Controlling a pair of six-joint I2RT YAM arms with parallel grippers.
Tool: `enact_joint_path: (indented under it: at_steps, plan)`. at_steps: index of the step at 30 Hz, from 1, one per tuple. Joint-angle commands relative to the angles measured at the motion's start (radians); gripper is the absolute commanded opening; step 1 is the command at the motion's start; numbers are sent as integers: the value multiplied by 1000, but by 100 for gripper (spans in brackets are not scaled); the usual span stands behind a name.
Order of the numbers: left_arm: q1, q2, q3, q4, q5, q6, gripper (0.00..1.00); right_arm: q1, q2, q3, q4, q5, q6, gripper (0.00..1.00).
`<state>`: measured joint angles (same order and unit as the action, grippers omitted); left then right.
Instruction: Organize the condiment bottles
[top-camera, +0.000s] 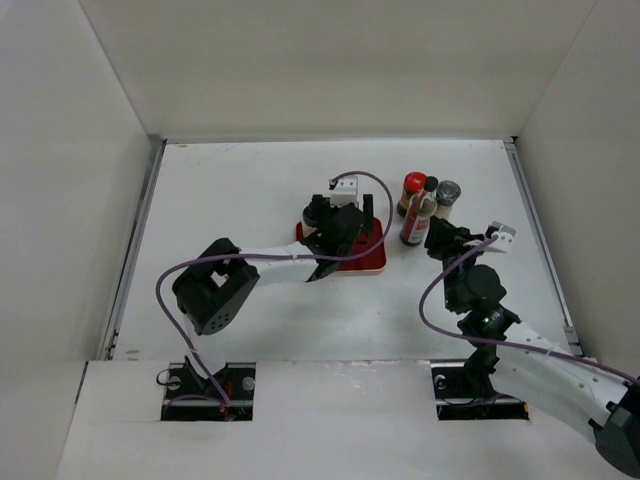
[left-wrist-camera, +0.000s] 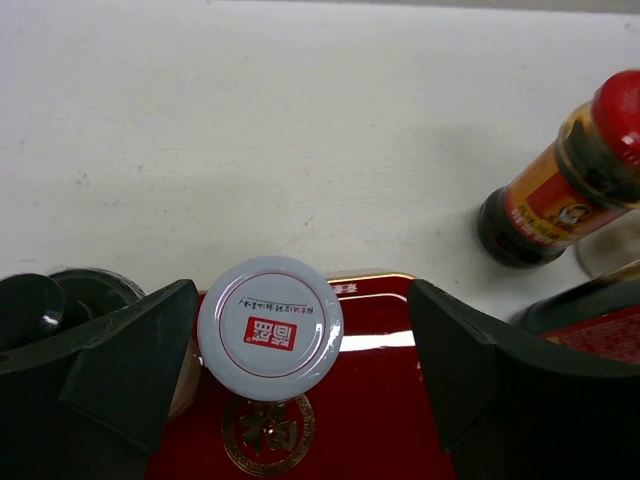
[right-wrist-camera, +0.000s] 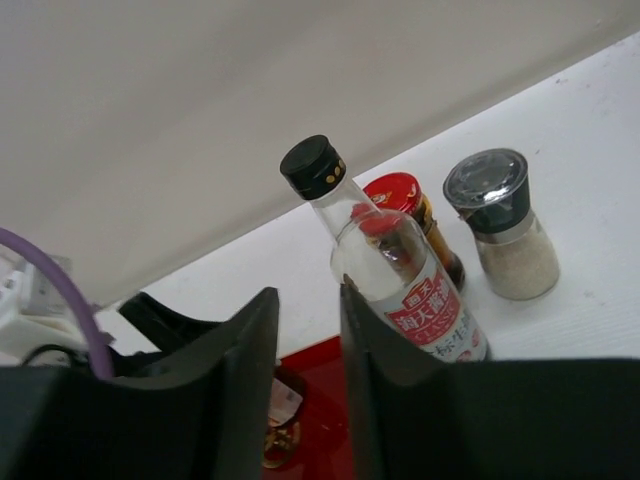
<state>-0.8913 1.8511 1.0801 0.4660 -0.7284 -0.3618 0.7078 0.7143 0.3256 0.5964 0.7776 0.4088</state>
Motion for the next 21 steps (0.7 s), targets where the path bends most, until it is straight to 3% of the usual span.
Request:
enact_joint_path:
  at_steps: [1, 3, 5, 7, 8, 11, 14, 16, 21]
  plan:
    - [-17, -105, 40, 71, -11, 7, 86, -3, -30, 94, -93, -15, -1, 32]
    - [-33, -130, 43, 77, -6, 9, 86, -3, -39, 150, -170, -20, -8, 29]
    - [-48, -159, 44, 91, 3, 11, 84, -3, -32, 232, -272, -40, -31, 33]
    - [-65, -197, 38, 115, 39, 12, 78, -24, 3, 317, -375, -67, -56, 43]
    - [-70, -213, 34, 120, 59, 14, 74, -37, 32, 360, -421, -84, -67, 54]
    - [-79, -292, -12, 148, 113, 8, 47, -80, 118, 453, -518, -122, -99, 80]
    - [-70, -419, -127, 181, 126, -6, 29, -101, 191, 513, -570, -159, -111, 89]
    - [-58, -528, -222, 186, 121, -15, 25, -123, 232, 544, -589, -181, -123, 92]
    - [-48, -821, -500, 169, 109, -80, 27, -222, 321, 596, -598, -190, -142, 95]
